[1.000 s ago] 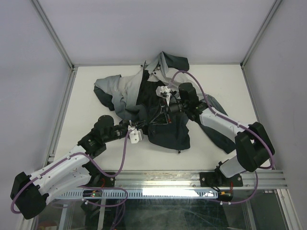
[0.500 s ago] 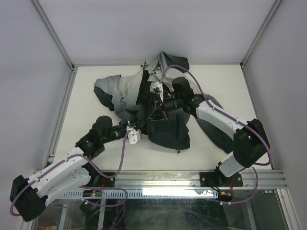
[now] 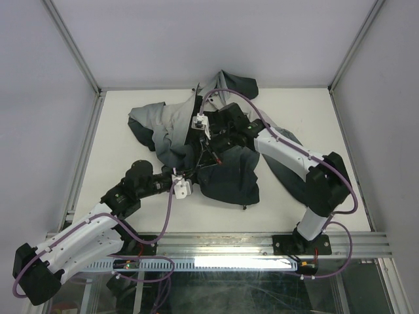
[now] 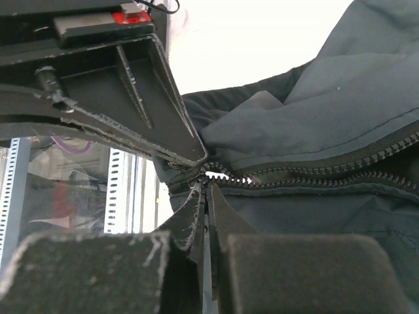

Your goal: Zip up the jacket

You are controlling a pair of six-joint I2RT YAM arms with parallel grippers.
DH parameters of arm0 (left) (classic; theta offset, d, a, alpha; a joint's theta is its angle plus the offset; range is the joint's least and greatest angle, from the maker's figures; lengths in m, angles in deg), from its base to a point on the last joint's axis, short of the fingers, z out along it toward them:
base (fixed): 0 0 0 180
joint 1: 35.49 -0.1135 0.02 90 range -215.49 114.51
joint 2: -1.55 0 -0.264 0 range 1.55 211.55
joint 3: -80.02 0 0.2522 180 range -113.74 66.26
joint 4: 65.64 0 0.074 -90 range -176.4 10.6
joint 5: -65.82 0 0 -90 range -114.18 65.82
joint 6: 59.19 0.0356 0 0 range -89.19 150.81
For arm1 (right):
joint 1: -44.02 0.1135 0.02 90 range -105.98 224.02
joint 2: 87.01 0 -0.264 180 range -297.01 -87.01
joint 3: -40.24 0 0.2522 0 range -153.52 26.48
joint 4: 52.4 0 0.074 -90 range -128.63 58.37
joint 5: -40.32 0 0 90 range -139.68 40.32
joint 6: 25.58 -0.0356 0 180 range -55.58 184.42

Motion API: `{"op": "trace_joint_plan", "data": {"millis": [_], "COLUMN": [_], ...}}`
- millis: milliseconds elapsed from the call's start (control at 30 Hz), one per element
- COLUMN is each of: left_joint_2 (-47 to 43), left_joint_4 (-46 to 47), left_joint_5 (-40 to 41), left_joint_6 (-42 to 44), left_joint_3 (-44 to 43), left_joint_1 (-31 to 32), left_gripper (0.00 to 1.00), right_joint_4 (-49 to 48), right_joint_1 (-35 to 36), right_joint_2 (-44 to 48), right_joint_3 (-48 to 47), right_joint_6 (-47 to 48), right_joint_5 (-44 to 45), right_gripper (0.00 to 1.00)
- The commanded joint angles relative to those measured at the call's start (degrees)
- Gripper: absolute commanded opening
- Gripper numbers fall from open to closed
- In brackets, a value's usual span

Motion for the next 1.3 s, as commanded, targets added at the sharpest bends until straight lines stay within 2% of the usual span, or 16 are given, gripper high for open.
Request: {"op": "trace_joint_plan", "data": {"millis": [0,267,533,600,633,833,933,1033,1133,1267], "left_joint_2": [-2.3,-4.1,-5.1,-5.9,-6.2,-6.8,-6.0,-3.4,0.9,6.7], "left_joint_4": [4.0,3.0,3.6,3.6,3.6,3.4,3.5,1.5,-5.7,-19.3], "left_joint_5": [-6.6,-8.7,-0.9,-0.6,-0.4,5.4,11.3,20.0,27.4,36.4], "left_joint_6": [1.5,1.6,-2.2,-3.1,-3.8,-13.9,-26.8,-45.3,-64.5,-85.6], "left_joint_3": [-1.3,-2.9,-0.5,-0.3,-0.4,-3.2,-6.4,-10.7,-16.4,-22.4], "left_joint_1": [1.0,1.3,1.2,1.2,1.3,1.3,1.3,1.2,1.2,1.3], "left_gripper": [0.0,0.0,0.01,0.18,0.23,0.3,0.37,0.48,0.54,0.66], "right_joint_4": [3.3,6.4,2.3,1.4,0.1,-5.2,-7.6,-10.0,-12.7,-15.4], "right_joint_1": [-1.0,-1.1,1.1,1.6,1.9,3.1,3.1,4.4,5.1,6.0], "right_joint_2": [-4.7,-9.2,-6.1,-6.0,-5.8,-4.3,-3.7,-3.1,-2.7,-2.3], "right_joint_3": [-5.0,-9.5,-7.8,-7.5,-7.0,-4.9,-4.3,-3.8,-3.4,-2.8], "right_joint_6": [1.3,-4.0,-4.0,-5.0,-5.5,-8.9,-10.5,-11.9,-13.3,-14.8], "right_joint_5": [15.9,28.6,23.6,23.7,23.8,25.4,25.4,24.0,22.5,21.5], "right_gripper": [0.0,0.0,0.0,0.0,0.0,0.0,0.0,0.0,0.0,0.0]}}
